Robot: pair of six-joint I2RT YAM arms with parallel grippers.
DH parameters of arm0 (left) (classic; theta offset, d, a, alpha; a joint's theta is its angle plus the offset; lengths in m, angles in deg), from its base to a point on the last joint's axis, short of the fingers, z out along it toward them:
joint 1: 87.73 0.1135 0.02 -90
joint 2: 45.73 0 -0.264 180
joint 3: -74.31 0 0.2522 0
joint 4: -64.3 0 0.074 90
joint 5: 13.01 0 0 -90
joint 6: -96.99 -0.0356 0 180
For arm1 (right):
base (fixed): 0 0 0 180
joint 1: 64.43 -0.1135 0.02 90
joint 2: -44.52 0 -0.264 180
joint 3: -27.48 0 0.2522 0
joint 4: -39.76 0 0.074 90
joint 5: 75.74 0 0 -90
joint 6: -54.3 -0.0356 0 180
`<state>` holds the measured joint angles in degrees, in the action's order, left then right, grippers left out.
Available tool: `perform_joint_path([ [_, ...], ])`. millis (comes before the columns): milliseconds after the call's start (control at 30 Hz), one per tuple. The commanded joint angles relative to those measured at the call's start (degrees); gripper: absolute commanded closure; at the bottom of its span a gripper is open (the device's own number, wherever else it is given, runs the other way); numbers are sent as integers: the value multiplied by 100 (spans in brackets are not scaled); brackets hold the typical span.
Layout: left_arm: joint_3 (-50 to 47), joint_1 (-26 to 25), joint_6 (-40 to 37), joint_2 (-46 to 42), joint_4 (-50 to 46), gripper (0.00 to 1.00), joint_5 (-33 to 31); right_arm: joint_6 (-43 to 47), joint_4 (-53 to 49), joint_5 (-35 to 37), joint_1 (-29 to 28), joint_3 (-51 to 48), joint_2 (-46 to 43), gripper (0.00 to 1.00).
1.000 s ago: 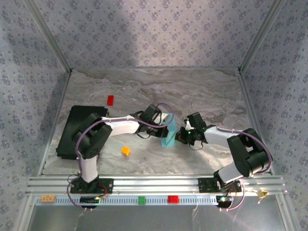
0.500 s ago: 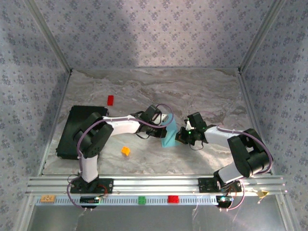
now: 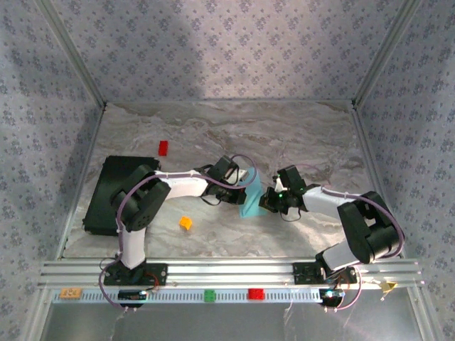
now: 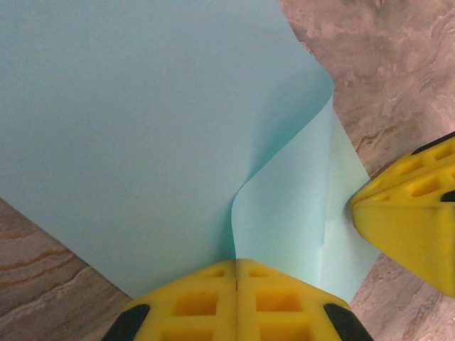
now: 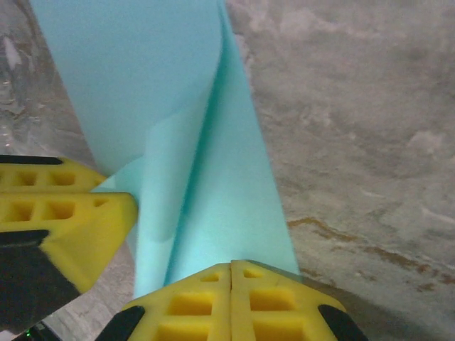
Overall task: Fold a paper plane with a square sheet of paper (pick it up from the middle)
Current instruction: Fold the triangle a second time at the center of the table.
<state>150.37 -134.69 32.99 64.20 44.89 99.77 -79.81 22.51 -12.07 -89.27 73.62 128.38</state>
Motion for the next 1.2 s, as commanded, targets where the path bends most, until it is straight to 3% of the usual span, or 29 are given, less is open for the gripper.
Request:
perform_joint_path([
  [0, -55, 9, 92, 99, 67, 100, 216, -82, -42, -179, -83, 207, -85, 93],
  [333, -90, -15, 265, 49, 249, 100, 332, -98, -152, 57, -120, 81, 309, 94],
  [1167, 152, -5, -271, -265, -296, 100, -473, -3, -258, 119, 12, -54, 430, 96],
])
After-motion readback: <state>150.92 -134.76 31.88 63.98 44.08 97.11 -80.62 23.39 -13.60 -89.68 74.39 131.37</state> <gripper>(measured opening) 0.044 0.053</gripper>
